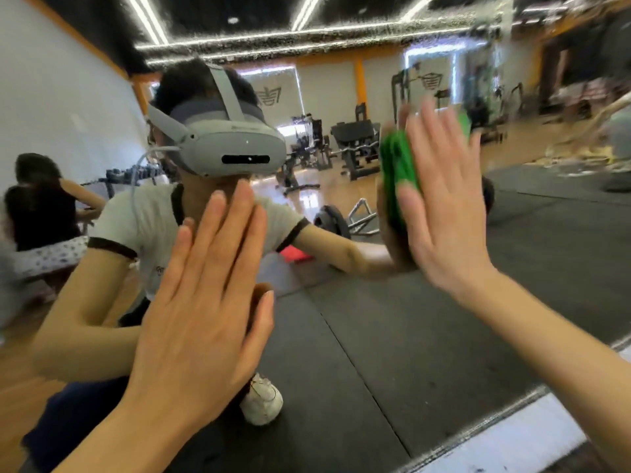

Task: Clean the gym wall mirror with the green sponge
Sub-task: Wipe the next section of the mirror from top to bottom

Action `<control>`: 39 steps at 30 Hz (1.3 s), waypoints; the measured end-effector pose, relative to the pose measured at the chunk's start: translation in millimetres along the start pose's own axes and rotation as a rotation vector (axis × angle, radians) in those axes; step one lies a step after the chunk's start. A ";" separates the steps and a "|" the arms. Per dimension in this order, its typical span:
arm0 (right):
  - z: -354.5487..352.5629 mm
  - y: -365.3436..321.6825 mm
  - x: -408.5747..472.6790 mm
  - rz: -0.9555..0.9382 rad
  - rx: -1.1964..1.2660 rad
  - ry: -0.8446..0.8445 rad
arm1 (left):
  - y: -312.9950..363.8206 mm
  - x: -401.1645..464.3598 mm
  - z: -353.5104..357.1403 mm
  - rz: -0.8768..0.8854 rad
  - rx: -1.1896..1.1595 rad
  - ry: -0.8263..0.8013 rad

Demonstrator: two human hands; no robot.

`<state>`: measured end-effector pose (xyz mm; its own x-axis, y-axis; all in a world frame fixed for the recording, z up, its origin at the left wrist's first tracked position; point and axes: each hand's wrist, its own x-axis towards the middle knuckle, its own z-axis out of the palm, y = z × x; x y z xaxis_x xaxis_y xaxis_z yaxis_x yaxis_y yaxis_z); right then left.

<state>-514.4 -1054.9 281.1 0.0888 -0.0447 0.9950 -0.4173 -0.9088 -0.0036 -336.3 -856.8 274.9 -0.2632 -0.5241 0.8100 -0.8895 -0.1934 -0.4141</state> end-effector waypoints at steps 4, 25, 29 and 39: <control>12.7 -17.9 -5.0 0.117 0.000 0.067 | -4.5 -6.2 4.9 0.007 0.063 0.003; 12.8 -29.4 -155.7 -0.383 -0.195 -0.272 | -4.9 -10.1 12.0 0.024 0.140 0.035; 18.6 -48.4 -38.5 -0.187 -0.046 -0.099 | -4.7 -11.6 12.3 0.029 0.126 0.042; 27.2 -75.1 -157.5 -0.346 -0.186 -0.282 | -6.0 -13.6 11.8 0.033 0.100 0.045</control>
<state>-472.5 -990.9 121.9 0.4822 0.1130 0.8687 -0.4720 -0.8019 0.3663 -323.0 -858.3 261.5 -0.3104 -0.4940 0.8122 -0.8387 -0.2599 -0.4786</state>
